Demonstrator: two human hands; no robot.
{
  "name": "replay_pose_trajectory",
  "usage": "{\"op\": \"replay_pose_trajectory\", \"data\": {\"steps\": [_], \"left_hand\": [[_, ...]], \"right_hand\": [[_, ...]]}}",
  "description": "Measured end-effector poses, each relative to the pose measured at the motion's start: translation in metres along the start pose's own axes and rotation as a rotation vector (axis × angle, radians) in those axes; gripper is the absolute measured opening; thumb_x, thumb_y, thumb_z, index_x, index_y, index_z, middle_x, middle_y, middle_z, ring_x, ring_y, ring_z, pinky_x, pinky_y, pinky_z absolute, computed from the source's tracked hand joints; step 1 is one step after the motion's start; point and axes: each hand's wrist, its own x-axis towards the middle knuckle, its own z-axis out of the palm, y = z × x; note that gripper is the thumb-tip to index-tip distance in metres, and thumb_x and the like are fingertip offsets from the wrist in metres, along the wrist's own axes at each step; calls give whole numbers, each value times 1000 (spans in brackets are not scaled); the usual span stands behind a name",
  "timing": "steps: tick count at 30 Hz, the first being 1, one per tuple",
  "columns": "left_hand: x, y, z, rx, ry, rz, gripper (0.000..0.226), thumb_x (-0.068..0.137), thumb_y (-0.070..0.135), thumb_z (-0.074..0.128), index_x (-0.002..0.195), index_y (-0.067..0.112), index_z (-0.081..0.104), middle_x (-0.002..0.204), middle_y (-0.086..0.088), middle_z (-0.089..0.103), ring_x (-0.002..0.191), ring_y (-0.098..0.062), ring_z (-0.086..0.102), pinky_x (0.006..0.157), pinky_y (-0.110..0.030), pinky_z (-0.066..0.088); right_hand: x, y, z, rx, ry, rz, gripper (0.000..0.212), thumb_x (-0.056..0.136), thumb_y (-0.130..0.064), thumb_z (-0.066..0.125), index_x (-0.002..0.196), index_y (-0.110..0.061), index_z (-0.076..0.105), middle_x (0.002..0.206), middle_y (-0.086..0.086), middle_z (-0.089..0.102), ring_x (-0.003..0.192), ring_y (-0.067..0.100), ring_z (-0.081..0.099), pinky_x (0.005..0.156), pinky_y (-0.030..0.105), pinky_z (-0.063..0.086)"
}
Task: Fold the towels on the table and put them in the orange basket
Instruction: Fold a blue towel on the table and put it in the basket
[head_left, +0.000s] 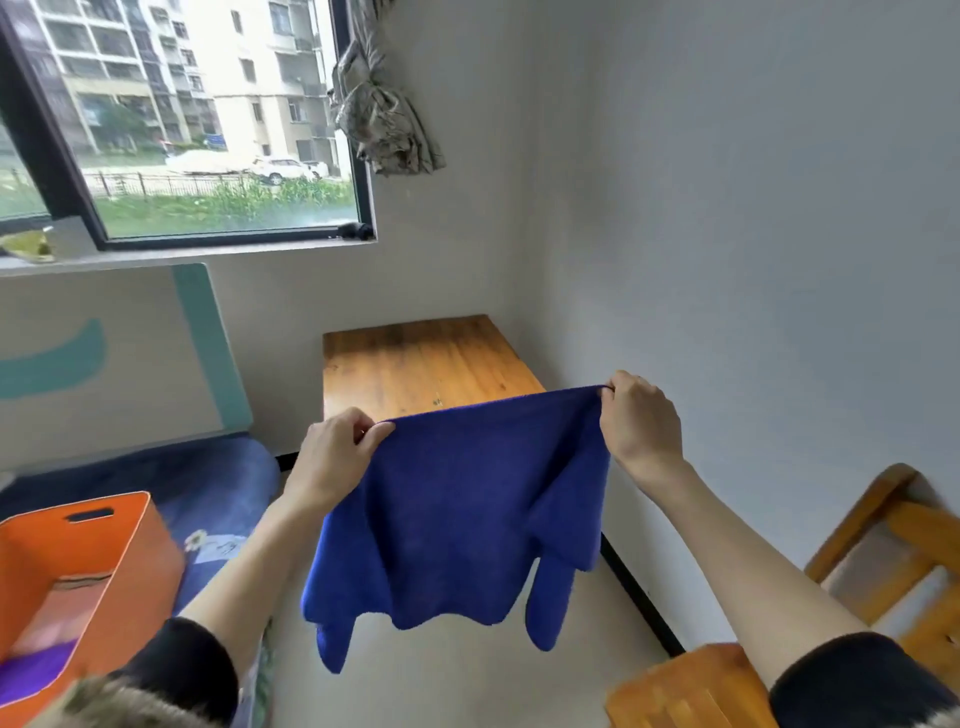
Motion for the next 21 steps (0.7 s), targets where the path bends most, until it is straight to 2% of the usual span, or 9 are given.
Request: {"op": "replay_pose_trajectory", "data": {"steps": [2,5,8,10,14,21], "left_hand": [[29,-14,3,14,11,-15,17,90,27,60,80,13,61,70,5,56,72,-16,49,67,-26,33],[72,-34,12,65,2,-55,9,90,13,59,89,8,66,84,-1,59,79,-17,49,73,-24,32],[107,-52,24,80,-19,-140,17,88,0,54,95,8,67,94,-4,59,85,-19,51,78,-23,34],[129,-62,32,73,-31,-192,21,88,-1,52,96,10,68,96,-3,60,89,-18,52,79,-23,35],[173,-76,45,65,-1,-255,15,88,6,55,92,14,68,85,3,62,84,-15,53,70,-21,35],[254,-114,81,46,55,-308,8,91,16,57,92,13,65,86,3,61,85,-17,53,74,-25,35]], "right_hand": [[31,-4,27,37,-36,-11,19,96,-10,36,90,-4,53,93,16,61,73,27,42,63,32,31],[76,-11,68,189,-110,-20,22,94,-4,37,99,-4,58,98,13,64,83,28,52,69,31,38],[119,-12,101,399,-251,57,27,92,-1,36,101,-7,60,104,10,63,86,20,51,71,26,38],[147,-10,121,447,-349,84,27,94,-5,35,104,-8,61,108,9,62,90,18,51,75,26,38],[197,-8,159,410,-422,41,24,96,-11,37,102,-8,60,108,8,61,92,18,50,78,26,37],[277,-12,242,187,-357,-112,17,98,-22,40,91,-13,53,103,5,56,85,21,48,72,30,38]]}}
